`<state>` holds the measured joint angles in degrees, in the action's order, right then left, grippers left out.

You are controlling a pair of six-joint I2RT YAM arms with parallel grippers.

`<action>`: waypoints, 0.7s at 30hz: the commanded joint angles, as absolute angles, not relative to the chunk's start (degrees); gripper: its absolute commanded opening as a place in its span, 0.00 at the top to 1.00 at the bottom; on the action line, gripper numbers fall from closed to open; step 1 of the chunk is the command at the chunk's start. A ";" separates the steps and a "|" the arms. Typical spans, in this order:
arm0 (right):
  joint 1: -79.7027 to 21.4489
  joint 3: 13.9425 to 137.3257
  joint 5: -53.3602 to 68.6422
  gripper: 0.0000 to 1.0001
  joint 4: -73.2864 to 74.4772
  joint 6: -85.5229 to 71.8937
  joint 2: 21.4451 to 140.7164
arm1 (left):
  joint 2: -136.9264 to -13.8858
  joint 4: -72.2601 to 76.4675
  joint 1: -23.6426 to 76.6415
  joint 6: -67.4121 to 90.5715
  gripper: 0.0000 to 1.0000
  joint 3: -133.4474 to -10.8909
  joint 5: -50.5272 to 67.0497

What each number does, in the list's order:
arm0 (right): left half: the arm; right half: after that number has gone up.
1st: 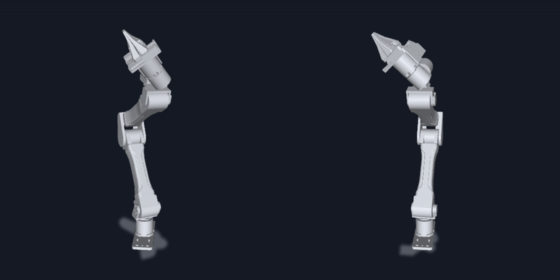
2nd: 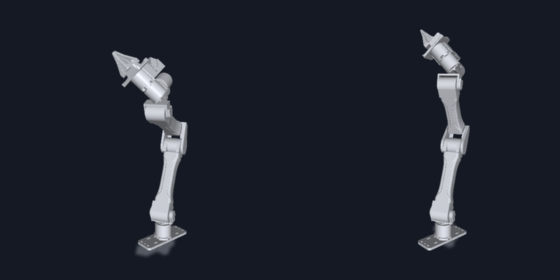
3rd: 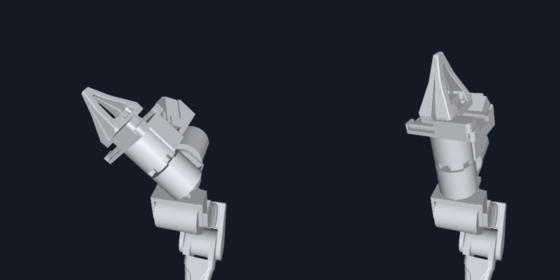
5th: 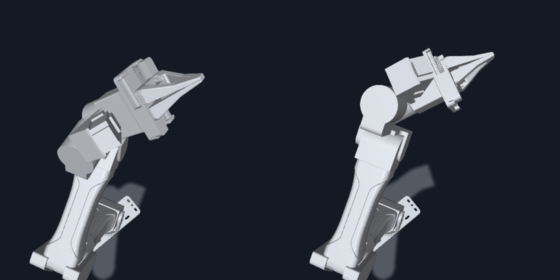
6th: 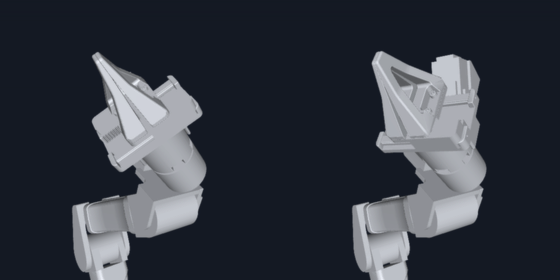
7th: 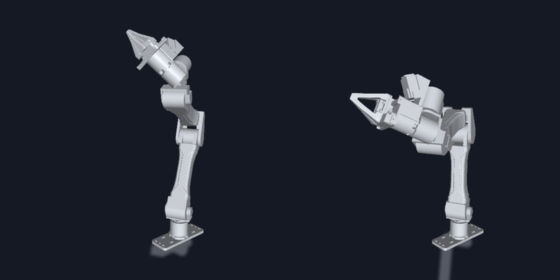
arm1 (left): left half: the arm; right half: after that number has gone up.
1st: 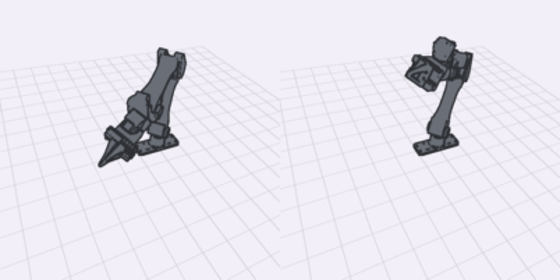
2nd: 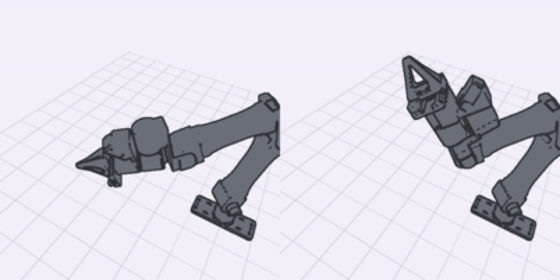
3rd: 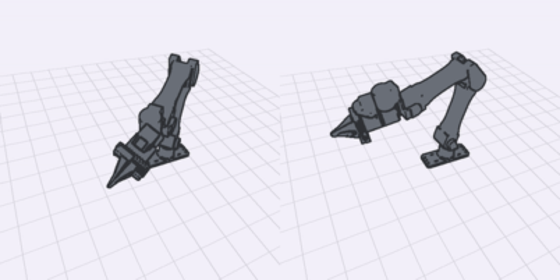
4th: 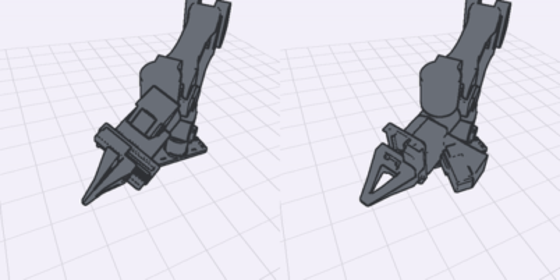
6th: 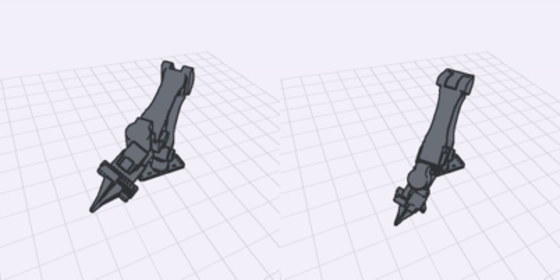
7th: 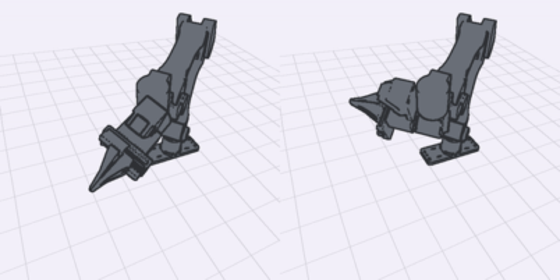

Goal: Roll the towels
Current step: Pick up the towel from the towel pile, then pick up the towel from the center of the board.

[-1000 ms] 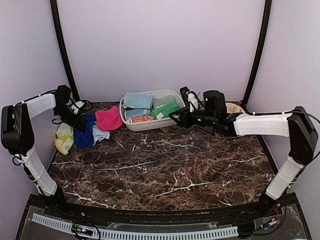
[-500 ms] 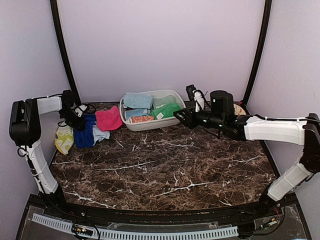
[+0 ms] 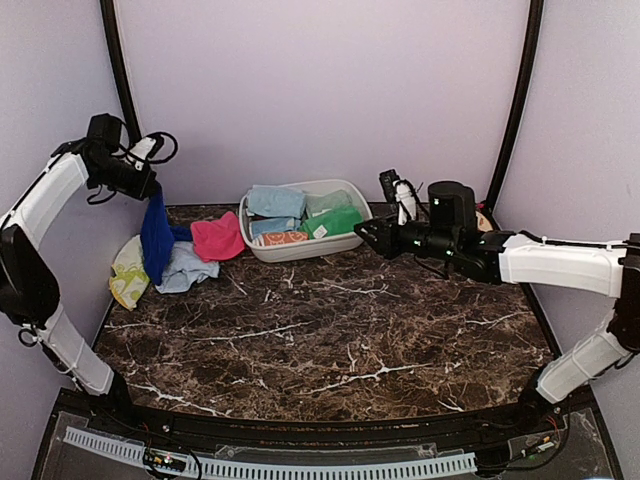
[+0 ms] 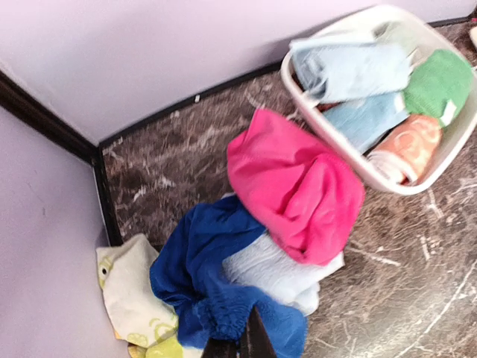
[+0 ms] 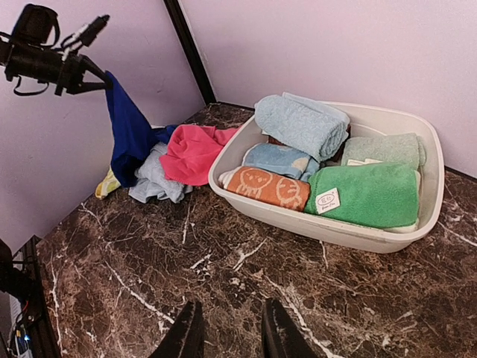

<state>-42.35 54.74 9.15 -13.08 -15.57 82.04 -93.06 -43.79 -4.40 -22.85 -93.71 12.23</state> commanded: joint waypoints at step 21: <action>-42.63 57.27 0.49 0.75 -5.98 -16.01 75.54 | -82.47 -51.84 22.46 -24.84 1.00 -132.50 41.93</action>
<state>-42.39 55.02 3.73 -6.90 -15.49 76.90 -86.52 -61.52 22.26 -24.86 -135.09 37.08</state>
